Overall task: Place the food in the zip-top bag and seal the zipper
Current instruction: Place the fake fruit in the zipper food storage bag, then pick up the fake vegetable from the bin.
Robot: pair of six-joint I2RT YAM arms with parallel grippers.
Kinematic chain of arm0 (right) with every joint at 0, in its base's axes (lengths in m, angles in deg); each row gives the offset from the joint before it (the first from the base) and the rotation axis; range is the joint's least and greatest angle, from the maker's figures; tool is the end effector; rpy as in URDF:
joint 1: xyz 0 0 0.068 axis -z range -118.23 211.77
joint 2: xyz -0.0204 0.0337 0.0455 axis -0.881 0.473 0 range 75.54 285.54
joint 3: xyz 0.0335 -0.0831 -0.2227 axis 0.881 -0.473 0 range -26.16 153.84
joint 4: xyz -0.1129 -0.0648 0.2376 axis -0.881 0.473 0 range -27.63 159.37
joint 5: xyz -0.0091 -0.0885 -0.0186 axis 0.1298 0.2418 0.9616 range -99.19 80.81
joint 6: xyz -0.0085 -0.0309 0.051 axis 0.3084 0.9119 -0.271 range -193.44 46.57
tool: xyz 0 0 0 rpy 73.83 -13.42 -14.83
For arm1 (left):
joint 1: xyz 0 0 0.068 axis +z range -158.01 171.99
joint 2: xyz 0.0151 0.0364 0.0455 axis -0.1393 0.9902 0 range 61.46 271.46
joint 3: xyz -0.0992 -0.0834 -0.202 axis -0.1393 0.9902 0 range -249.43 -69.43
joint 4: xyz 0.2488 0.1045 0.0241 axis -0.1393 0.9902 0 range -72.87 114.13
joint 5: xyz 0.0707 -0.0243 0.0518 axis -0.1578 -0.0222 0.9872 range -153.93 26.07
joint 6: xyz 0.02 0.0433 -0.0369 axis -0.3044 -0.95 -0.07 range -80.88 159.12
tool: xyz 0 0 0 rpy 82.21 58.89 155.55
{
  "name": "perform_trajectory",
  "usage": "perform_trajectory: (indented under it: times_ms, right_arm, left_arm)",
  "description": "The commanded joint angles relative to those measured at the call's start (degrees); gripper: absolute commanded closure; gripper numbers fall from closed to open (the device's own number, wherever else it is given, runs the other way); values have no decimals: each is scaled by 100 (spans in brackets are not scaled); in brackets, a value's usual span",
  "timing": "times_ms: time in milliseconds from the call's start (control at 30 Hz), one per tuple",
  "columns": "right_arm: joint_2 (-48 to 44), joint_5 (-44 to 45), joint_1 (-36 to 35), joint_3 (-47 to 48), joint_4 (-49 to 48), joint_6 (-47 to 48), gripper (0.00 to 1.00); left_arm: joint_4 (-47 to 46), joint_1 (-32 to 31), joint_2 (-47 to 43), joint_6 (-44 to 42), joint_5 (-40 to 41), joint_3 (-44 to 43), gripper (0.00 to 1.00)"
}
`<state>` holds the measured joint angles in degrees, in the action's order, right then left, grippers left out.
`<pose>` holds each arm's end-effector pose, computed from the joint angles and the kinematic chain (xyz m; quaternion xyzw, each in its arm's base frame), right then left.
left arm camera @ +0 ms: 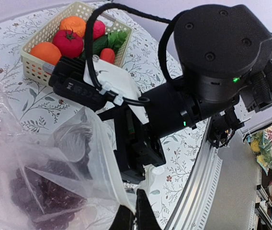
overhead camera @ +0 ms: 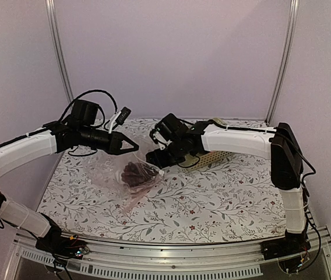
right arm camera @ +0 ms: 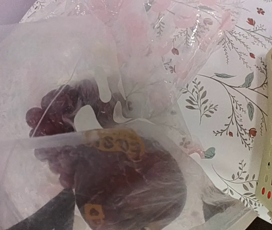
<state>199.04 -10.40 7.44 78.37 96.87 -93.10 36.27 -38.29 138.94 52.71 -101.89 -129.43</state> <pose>0.2781 0.3891 0.1838 -0.2861 0.9055 0.1965 0.2442 0.2618 -0.1846 0.2535 0.2672 0.8147 -0.4282 0.2856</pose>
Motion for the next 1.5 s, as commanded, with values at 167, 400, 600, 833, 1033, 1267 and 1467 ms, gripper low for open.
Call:
perform_trajectory:
  times_ms: [167, 400, 600, 833, 1033, 1267, 1467]
  right_arm:
    - [-903, -547, 28, -801, -1102, 223, 6]
    - [-1316, -738, 27, -984, -1360, 320, 6]
    - [-1673, -806, 27, -1169, -1471, 430, 6]
    - [-2107, -427, 32, -1432, -1474, 459, 6]
    - [-2376, 61, 67, -1629, -1371, 506, 7]
    - [-2580, 550, 292, -1784, -1157, 429, 7]
    - [-2623, 866, 648, -1813, -796, 207, 9]
  left_arm:
    - [-71, -75, -82, -71, -15, 24, 100]
    - [-44, -67, -108, -84, 104, 29, 100]
    - [-27, -59, -209, -87, 383, 58, 100]
    - [-5, -40, -287, -79, 622, 86, 100]
    - [-6, -39, -317, -74, 652, 86, 100]
    - [-18, -39, -364, -73, 698, 103, 100]
    - [-24, -35, -373, -61, 695, 103, 100]
